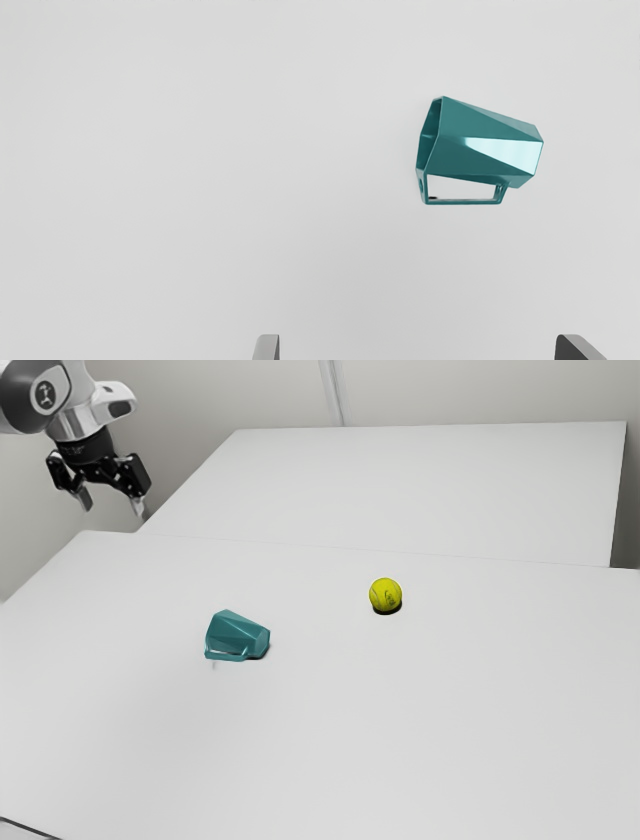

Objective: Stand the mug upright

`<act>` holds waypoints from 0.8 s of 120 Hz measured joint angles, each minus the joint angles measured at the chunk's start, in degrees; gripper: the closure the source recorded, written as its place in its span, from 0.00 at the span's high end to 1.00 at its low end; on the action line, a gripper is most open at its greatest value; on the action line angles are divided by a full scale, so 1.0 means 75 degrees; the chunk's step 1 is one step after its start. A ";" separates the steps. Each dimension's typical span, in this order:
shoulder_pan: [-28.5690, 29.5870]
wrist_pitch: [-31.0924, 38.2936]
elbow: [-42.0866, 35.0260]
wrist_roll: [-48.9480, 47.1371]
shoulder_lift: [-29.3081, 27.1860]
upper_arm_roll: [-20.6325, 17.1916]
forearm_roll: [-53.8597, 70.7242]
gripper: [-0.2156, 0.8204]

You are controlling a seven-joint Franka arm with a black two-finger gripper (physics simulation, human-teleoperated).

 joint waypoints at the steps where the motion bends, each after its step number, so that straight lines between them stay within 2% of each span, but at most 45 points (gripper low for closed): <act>1: 0.0000 0.0008 0.0004 0.0010 0.0007 0.0000 0.0000 0.79; 24: 0.0012 0.0133 -0.0004 0.0195 0.0108 0.0000 -0.0060 0.79; 42: 0.0058 0.0234 -0.0004 0.0304 0.0664 0.0047 -0.0199 0.79; 64: 0.0177 0.0295 -0.0025 0.0381 0.1354 0.0269 -0.1901 0.79; 96: 0.1720 0.0341 0.0023 0.0559 0.2718 0.0385 -0.3813 0.79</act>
